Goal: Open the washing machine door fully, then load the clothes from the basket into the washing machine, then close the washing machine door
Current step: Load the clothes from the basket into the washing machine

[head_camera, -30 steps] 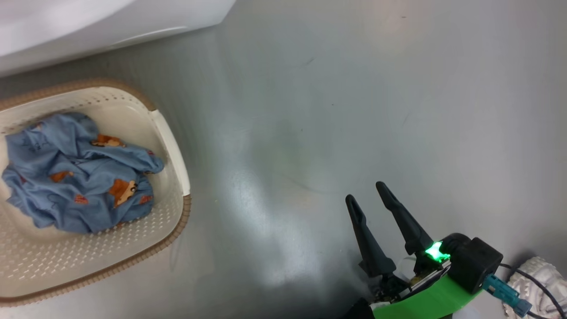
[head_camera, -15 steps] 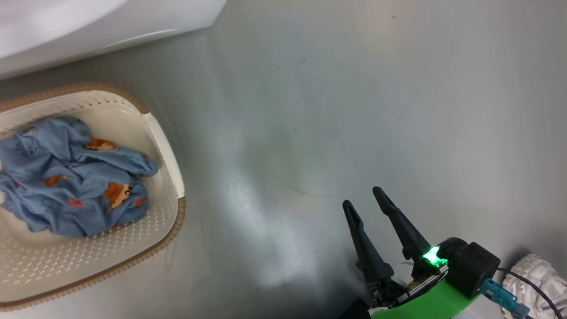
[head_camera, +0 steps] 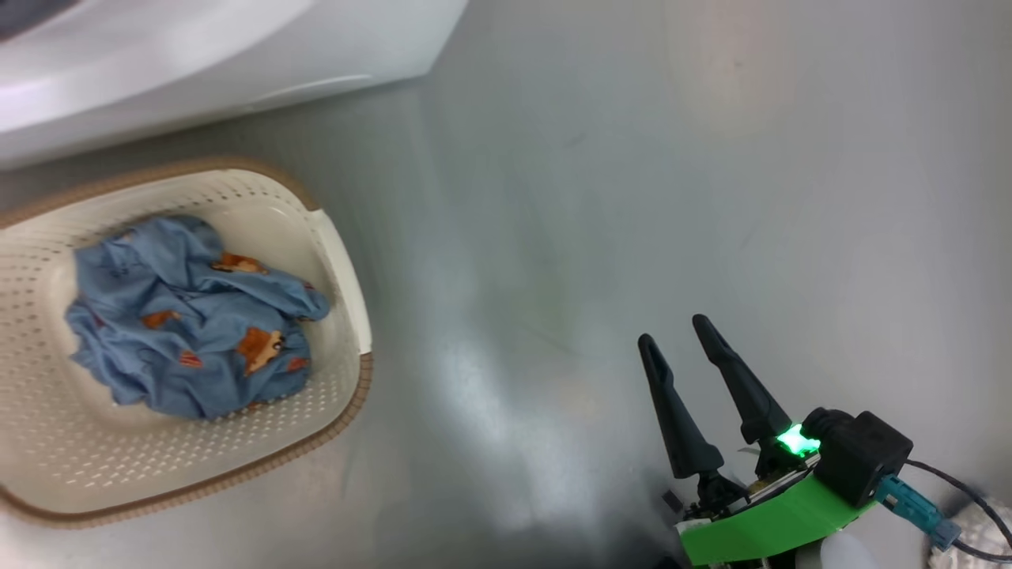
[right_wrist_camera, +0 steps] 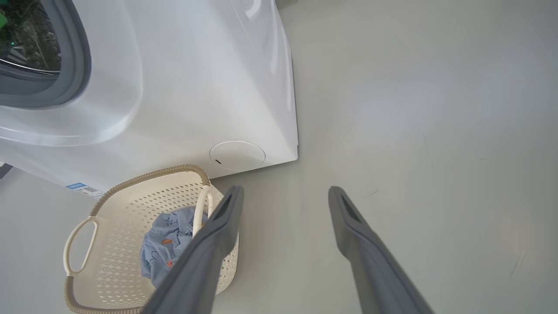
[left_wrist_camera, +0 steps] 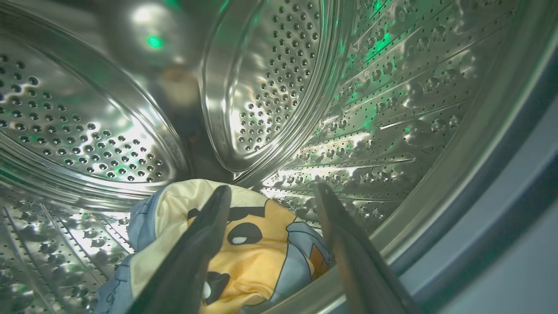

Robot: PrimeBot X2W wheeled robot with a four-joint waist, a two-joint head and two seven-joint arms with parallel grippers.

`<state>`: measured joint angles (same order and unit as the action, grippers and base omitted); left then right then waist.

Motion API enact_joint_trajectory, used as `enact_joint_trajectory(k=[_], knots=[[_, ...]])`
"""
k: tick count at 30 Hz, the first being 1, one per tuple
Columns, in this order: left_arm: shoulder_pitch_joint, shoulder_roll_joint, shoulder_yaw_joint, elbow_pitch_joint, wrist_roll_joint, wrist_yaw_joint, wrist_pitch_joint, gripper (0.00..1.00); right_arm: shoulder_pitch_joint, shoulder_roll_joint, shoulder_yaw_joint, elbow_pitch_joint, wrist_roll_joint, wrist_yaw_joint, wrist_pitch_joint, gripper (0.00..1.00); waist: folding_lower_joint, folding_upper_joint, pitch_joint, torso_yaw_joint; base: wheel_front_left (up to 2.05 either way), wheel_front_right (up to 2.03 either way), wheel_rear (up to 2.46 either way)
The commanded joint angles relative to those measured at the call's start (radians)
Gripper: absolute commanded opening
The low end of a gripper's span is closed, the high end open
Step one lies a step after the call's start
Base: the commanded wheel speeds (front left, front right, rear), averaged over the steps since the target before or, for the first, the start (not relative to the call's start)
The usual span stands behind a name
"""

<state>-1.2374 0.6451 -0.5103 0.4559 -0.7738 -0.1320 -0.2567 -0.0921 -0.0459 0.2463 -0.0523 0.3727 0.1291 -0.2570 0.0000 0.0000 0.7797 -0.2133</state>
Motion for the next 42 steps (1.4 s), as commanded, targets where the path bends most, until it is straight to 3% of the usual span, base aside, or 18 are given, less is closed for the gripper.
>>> enact_joint_trajectory(k=[1, 13, 26, 42], knots=[[0.017, 0.044, 0.039, -0.017, 0.005, 0.001, -0.005, 1.00, 0.011, -0.004, 0.020, -0.012, -0.001, 0.002, -0.005, 1.00, 0.0000, 0.0000, -0.035, 0.032, 0.00, 0.00, 0.00], [0.199, -0.074, 0.144, -0.079, 0.047, 0.001, -0.005, 1.00, -0.021, -0.004, -0.023, 0.050, -0.015, 0.002, -0.005, 1.00, 0.0000, 0.0000, -0.165, 0.114, 0.00, 0.00, 0.00], [0.399, -0.159, 0.214, -0.131, 0.113, 0.001, -0.005, 1.00, -0.030, -0.004, -0.040, 0.123, -0.033, 0.002, -0.005, 1.00, 0.0000, 0.0000, -0.332, 0.186, 0.00, 0.00, 0.00], [0.718, -0.248, 0.381, -0.264, 0.272, 0.009, -0.005, 1.00, 0.011, -0.004, -0.058, 0.152, -0.042, 0.002, -0.005, 1.00, 0.0000, 0.0000, -0.507, 0.216, 0.00, 0.00, 0.00]])
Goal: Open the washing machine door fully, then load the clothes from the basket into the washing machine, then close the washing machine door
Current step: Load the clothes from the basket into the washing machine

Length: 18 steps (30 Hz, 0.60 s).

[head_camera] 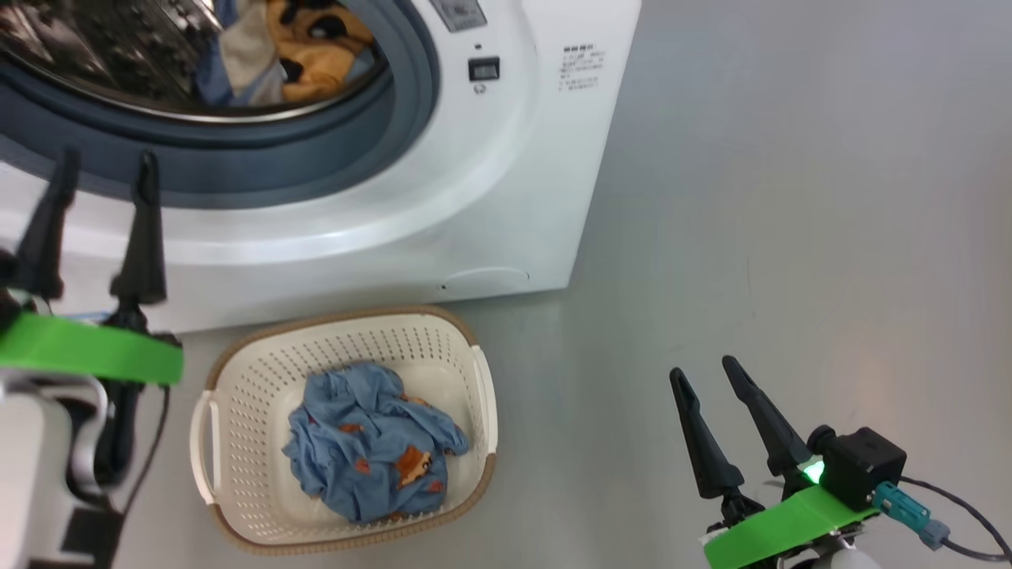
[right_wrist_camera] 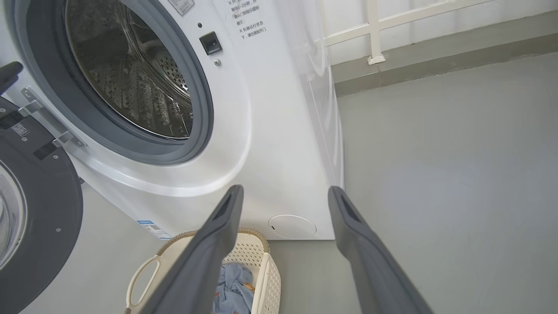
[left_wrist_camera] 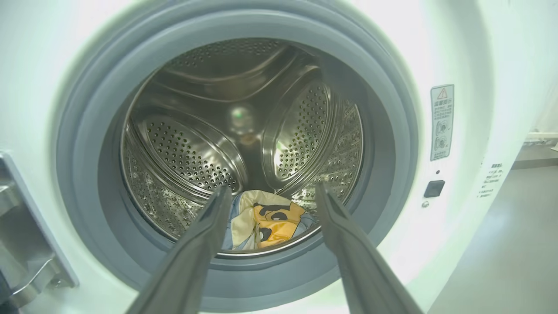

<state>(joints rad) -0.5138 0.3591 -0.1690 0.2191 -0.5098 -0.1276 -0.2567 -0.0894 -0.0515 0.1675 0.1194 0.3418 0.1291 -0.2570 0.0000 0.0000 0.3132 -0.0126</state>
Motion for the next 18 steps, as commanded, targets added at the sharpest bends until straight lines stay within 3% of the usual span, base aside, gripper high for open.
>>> enact_joint_trajectory(k=[1, 18], knots=[[0.016, 0.030, 0.049, -0.039, 0.019, 0.006, -0.005, 1.00, 0.013, 0.001, 0.018, -0.020, -0.011, 0.002, -0.005, 1.00, 0.0000, 0.0000, -0.051, 0.018, 0.00, 0.00, 0.00], [0.344, -0.104, 0.188, -0.162, 0.176, 0.022, -0.005, 1.00, 0.070, 0.001, 0.002, -0.008, -0.035, 0.002, -0.005, 1.00, 0.0000, 0.0000, -0.211, 0.026, 0.00, 0.00, 0.00]])
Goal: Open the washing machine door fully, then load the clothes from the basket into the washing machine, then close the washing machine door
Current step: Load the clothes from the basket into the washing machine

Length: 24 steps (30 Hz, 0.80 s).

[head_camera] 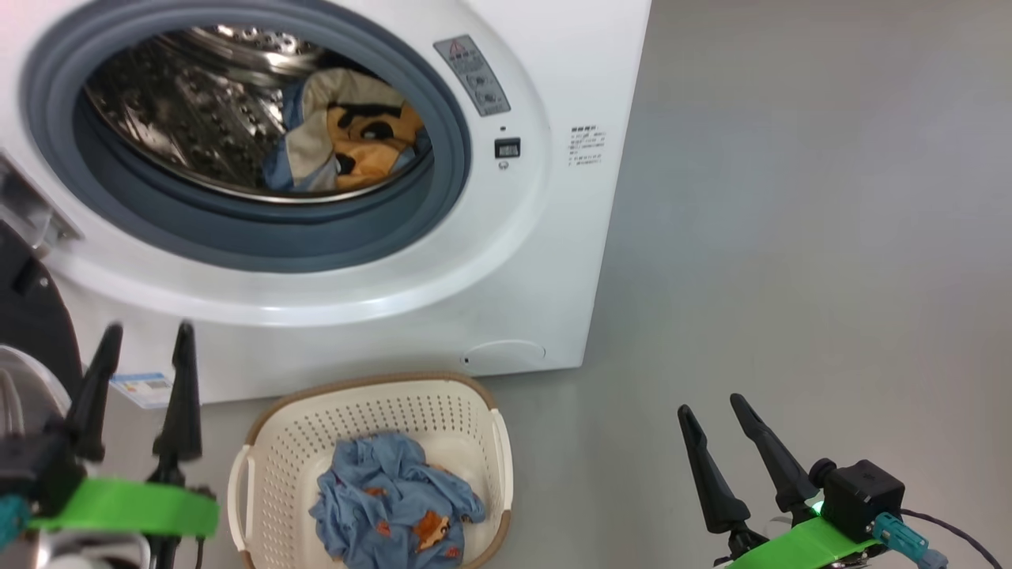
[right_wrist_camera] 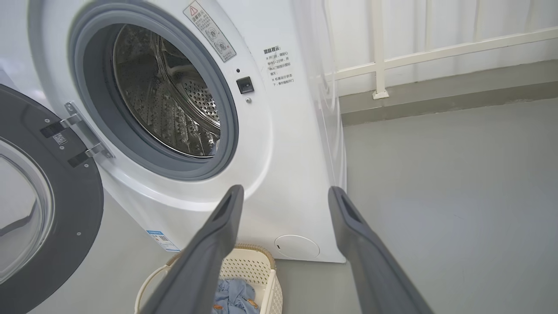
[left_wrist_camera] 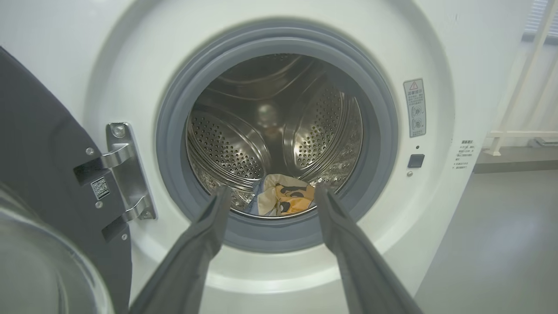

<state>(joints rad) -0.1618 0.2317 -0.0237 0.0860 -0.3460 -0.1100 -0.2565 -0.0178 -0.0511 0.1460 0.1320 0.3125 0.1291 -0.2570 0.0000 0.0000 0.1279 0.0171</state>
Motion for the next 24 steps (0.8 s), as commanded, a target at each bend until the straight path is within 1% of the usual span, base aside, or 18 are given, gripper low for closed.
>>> enact_joint_trajectory(k=[1, 5, 13, 24], knots=[[0.012, 0.018, 0.053, -0.032, 0.019, 0.004, -0.005, 1.00, 0.001, 0.001, 0.026, -0.020, -0.010, 0.002, -0.005, 1.00, 0.0000, 0.0000, -0.034, -0.007, 0.00, 0.00, 0.00], [0.094, -0.012, 0.113, -0.050, 0.037, 0.012, -0.005, 1.00, 0.017, 0.001, 0.022, -0.026, -0.016, 0.002, -0.005, 1.00, 0.0000, 0.0000, -0.061, -0.018, 0.00, 0.00, 0.00], [0.224, -0.082, 0.192, -0.081, 0.080, 0.015, -0.005, 1.00, 0.063, 0.001, -0.009, -0.041, -0.020, 0.002, -0.005, 1.00, 0.0000, 0.0000, -0.100, -0.024, 0.00, 0.00, 0.00], [0.331, -0.140, 0.267, -0.106, 0.135, 0.010, -0.005, 1.00, 0.089, 0.001, -0.033, -0.073, -0.052, 0.002, -0.005, 1.00, 0.0000, 0.0000, -0.125, -0.043, 0.00, 0.00, 0.00]])
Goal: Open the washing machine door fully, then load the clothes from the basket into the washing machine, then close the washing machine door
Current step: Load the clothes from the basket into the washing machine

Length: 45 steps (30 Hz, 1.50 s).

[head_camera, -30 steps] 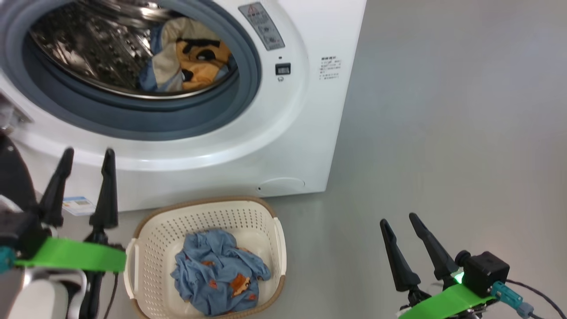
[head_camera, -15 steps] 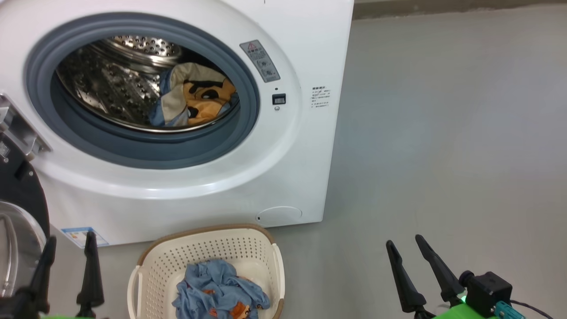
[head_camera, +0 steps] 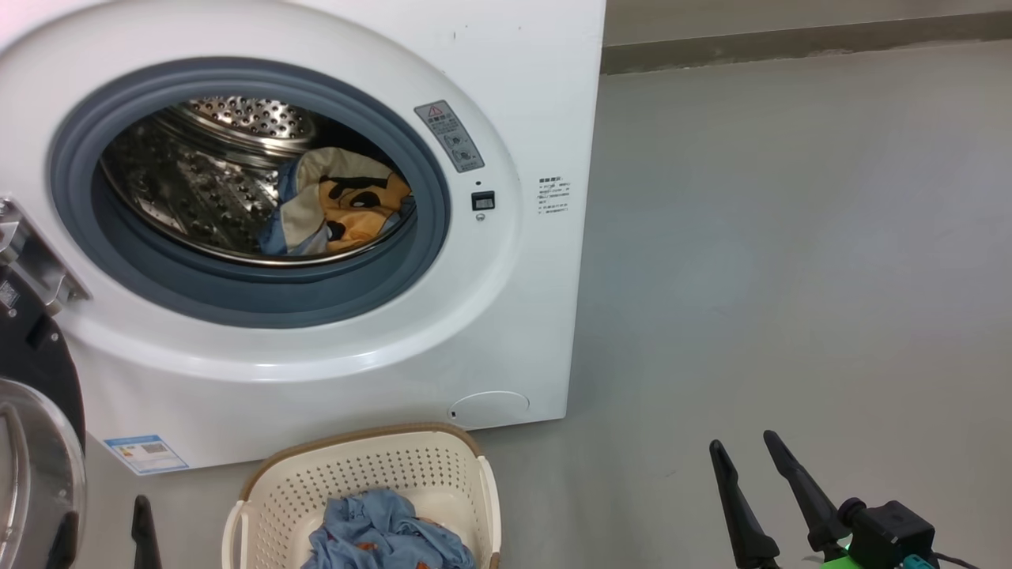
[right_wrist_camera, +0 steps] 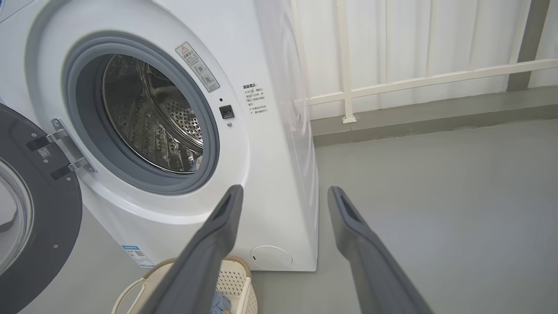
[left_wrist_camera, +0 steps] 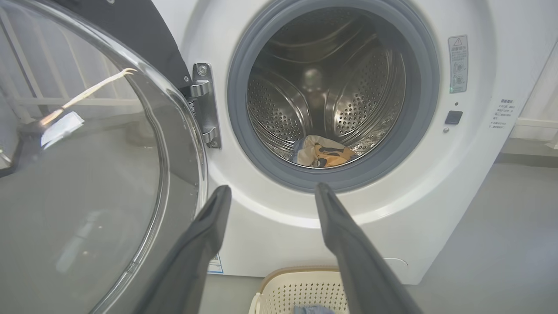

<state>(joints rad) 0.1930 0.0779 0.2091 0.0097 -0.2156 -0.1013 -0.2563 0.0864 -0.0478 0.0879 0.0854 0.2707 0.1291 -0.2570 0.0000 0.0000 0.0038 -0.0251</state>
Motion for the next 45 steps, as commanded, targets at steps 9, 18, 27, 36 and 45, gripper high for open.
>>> enact_joint_trajectory(k=[9, 18, 27, 36, 45], knots=[[0.014, -0.018, 0.076, -0.031, 0.016, -0.003, -0.005, 1.00, 0.006, -0.002, 0.013, -0.053, -0.074, 0.002, -0.005, 1.00, 0.0000, 0.0000, 0.001, -0.004, 0.00, 0.00, 0.00], [0.029, -0.024, 0.076, -0.024, 0.040, -0.013, -0.006, 1.00, 0.014, -0.002, -0.001, -0.059, -0.064, 0.002, -0.005, 1.00, 0.0000, 0.0000, 0.011, -0.003, 0.00, 0.00, 0.00], [0.028, -0.014, 0.060, -0.020, 0.041, -0.025, -0.006, 1.00, 0.012, -0.002, -0.002, -0.059, -0.049, 0.002, -0.005, 1.00, 0.0000, 0.0000, 0.024, 0.000, 0.00, 0.00, 0.00], [0.029, 0.006, 0.032, -0.027, 0.029, -0.029, -0.006, 1.00, 0.009, -0.002, -0.003, -0.063, -0.042, 0.002, -0.005, 1.00, 0.0000, 0.0000, 0.039, -0.001, 0.00, 0.00, 0.00], [0.022, 0.039, -0.003, 0.000, -0.017, -0.029, -0.006, 1.00, 0.007, -0.002, -0.001, -0.069, -0.045, 0.002, -0.005, 1.00, 0.0000, 0.0000, 0.099, 0.002, 0.00, 0.00, 0.00]])
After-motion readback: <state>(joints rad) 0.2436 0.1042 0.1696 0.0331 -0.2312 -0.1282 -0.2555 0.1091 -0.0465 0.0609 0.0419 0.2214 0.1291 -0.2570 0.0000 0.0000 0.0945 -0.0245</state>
